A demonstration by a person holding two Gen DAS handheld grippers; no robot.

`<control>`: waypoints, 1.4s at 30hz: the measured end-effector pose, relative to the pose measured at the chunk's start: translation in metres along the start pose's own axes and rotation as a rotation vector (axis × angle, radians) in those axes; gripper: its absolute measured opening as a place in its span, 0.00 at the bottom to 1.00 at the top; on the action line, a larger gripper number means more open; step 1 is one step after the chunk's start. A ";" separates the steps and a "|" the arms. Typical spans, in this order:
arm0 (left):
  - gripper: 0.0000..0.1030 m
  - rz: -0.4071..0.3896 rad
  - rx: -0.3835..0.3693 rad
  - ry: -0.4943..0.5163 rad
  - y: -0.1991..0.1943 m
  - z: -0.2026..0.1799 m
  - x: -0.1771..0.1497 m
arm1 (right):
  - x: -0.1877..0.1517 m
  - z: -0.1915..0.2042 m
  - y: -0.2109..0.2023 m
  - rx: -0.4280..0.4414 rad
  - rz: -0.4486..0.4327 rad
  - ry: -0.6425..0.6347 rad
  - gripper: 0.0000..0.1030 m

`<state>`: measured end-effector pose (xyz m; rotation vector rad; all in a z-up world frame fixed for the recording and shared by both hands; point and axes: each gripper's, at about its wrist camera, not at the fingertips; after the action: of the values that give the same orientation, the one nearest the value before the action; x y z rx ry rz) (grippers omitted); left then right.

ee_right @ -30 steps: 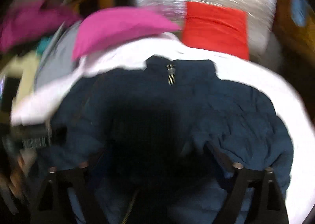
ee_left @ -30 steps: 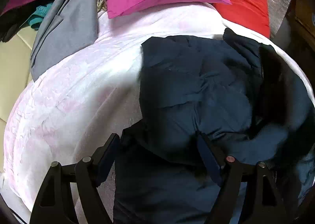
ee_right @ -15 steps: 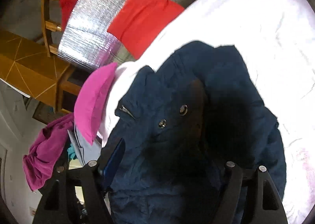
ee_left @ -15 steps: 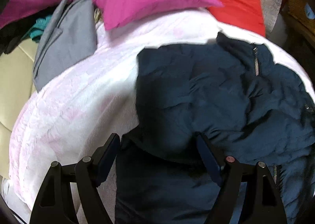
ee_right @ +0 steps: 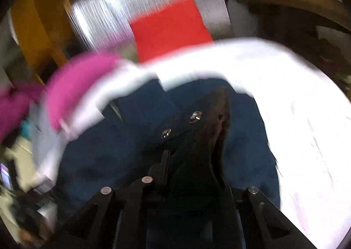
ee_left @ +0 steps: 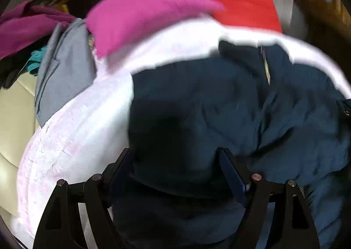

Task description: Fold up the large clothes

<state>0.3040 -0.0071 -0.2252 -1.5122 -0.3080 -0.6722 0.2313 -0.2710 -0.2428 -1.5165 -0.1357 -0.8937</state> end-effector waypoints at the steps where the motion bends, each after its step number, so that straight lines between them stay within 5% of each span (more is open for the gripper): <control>1: 0.79 0.004 0.008 0.007 0.004 -0.002 -0.001 | -0.004 0.003 0.009 -0.019 0.035 -0.028 0.28; 4: 0.78 -0.001 0.028 0.021 0.005 -0.006 0.001 | -0.005 0.015 -0.004 -0.132 -0.012 -0.161 0.47; 5: 0.78 -0.003 0.027 0.019 0.005 -0.006 0.000 | -0.006 0.016 -0.007 -0.157 -0.025 -0.179 0.73; 7: 0.78 -0.003 0.027 0.013 0.007 -0.006 0.000 | -0.007 0.011 -0.018 -0.187 -0.091 -0.175 0.86; 39: 0.79 -0.019 0.029 0.018 0.002 0.002 0.001 | -0.003 0.033 -0.049 -0.193 -0.251 -0.182 0.85; 42: 0.79 -0.067 0.071 0.014 -0.008 0.010 0.002 | 0.003 0.029 -0.055 -0.148 -0.294 -0.130 0.74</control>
<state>0.3028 0.0026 -0.2168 -1.4338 -0.3695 -0.7178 0.2140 -0.2365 -0.1939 -1.7209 -0.4034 -1.0557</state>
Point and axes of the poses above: each gripper's, at about its wrist camera, not at the fingertips, and y roughly the way its jaws point, z to its left, x to its top, and after that the axes turned 7 degrees about -x, right-handed
